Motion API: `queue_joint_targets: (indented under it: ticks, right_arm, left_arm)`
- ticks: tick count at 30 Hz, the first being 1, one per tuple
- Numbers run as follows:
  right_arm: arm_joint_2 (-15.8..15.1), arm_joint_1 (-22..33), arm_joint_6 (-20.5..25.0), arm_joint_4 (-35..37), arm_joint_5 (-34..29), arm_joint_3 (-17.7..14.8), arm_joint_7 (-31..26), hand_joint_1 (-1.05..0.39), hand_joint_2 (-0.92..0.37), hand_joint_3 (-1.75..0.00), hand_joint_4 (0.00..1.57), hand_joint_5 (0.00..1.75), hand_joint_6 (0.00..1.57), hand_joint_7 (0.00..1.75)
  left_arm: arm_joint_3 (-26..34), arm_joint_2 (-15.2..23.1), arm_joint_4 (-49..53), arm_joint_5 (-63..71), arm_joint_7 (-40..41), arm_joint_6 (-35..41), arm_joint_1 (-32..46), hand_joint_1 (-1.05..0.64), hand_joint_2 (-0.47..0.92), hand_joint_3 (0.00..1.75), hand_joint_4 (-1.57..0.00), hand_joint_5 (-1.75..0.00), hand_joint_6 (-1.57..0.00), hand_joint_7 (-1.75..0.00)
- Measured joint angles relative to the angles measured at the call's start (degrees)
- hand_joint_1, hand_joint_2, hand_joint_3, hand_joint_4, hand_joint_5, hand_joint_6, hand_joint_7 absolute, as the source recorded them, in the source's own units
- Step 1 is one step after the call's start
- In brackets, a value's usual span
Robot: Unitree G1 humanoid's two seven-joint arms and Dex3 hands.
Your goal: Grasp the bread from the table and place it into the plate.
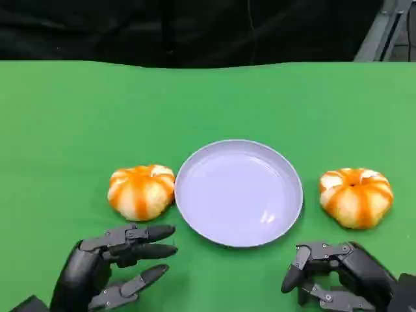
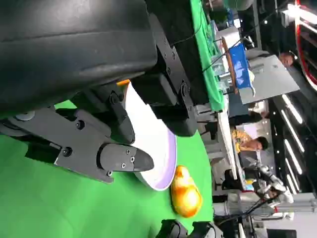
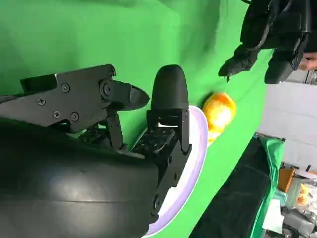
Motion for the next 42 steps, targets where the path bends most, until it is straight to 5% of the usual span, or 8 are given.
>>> queue_joint_targets:
  ticks: [14, 18, 31, 42]
  right_arm:
    - [-0.02, 0.01, 0.13, -0.44, -0.02, 0.00, 0.00, 0.00, -0.92, -0.47, 0.71, 1.52, 0.81, 1.07]
    - [-0.01, 0.01, 0.15, -0.43, -0.02, 0.00, 0.00, -0.01, -0.92, -0.47, 0.71, 1.52, 0.81, 1.07]
    - [0.00, -0.03, 0.25, -0.15, -0.02, 0.00, 0.00, 0.01, -0.92, -0.48, 0.71, 1.52, 0.81, 1.07]
    - [0.13, -0.06, 0.27, 0.00, -0.02, 0.02, 0.00, 0.00, -0.92, -0.48, 0.72, 1.52, 0.81, 1.07]
  left_arm:
    - [0.38, -0.14, -0.55, -1.17, -0.01, -0.31, 0.00, -0.44, 0.92, 0.14, -0.84, -0.01, -0.69, 0.00]
    - [1.04, -0.60, -1.12, -4.58, -2.29, -1.78, 0.00, -0.51, 0.92, 0.16, -0.67, 0.00, -0.51, 0.00]
    - [3.01, -0.28, -5.87, -8.89, -5.89, -3.02, 0.07, -0.61, 0.92, 0.14, -0.58, 0.00, -0.45, 0.00]
    - [4.55, 1.58, -8.38, -1.60, -0.29, -4.37, 0.17, -0.63, 0.92, 0.13, -0.55, 0.00, -0.46, 0.00]
